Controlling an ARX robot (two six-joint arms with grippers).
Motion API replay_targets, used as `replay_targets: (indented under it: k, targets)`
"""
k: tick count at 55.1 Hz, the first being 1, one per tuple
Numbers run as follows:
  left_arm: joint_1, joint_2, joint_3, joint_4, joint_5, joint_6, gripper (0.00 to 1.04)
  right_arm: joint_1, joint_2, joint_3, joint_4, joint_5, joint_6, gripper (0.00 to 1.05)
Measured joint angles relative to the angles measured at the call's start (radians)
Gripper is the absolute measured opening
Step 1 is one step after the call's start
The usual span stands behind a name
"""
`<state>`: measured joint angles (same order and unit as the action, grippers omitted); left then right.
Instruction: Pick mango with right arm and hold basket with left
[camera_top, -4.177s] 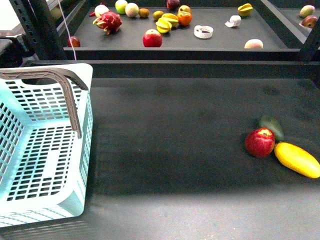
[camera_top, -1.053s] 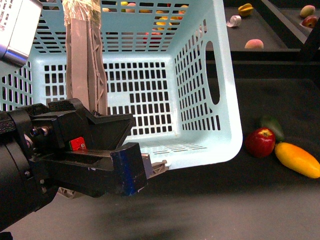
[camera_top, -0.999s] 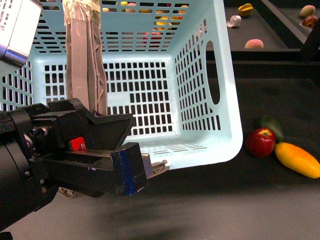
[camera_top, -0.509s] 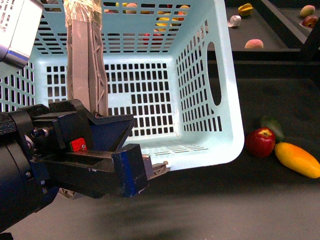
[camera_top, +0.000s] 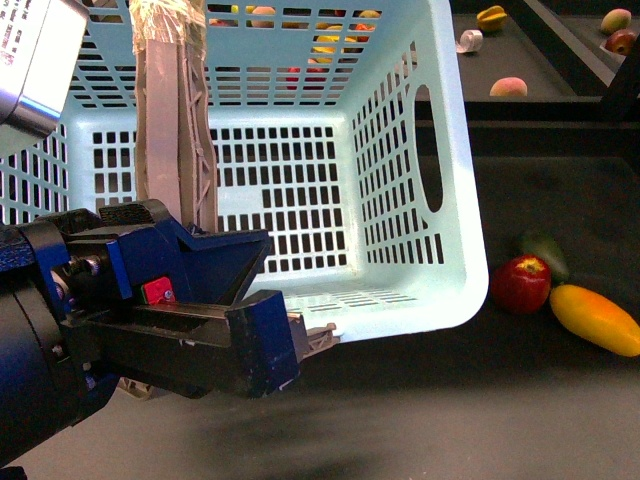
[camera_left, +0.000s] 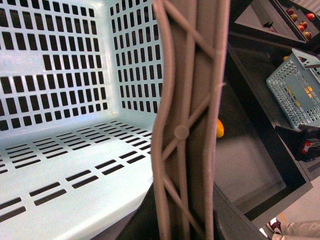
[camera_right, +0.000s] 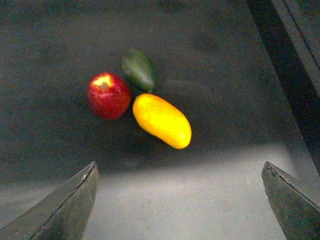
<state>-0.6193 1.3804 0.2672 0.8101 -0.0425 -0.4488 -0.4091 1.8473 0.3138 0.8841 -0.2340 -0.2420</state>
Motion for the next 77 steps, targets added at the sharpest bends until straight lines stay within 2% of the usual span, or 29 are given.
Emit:
replay_targets:
  k: [13, 28, 48, 77]
  targets:
    - [0.0, 0.0, 0.0, 0.0, 0.0, 0.0, 0.06, -0.05, 0.273, 0.162, 0.007, 0.027, -0.088, 0.97]
    - [0.0, 0.0, 0.0, 0.0, 0.0, 0.0, 0.06, -0.067, 0.479, 0.37, -0.086, 0.08, -0.178, 0.97]
    - [0.0, 0.0, 0.0, 0.0, 0.0, 0.0, 0.06, 0.035, 0.634, 0.641, -0.258, 0.117, -0.295, 0.97]
    - [0.0, 0.0, 0.0, 0.0, 0.0, 0.0, 0.06, 0.113, 0.775, 0.821, -0.346, 0.124, -0.445, 0.97]
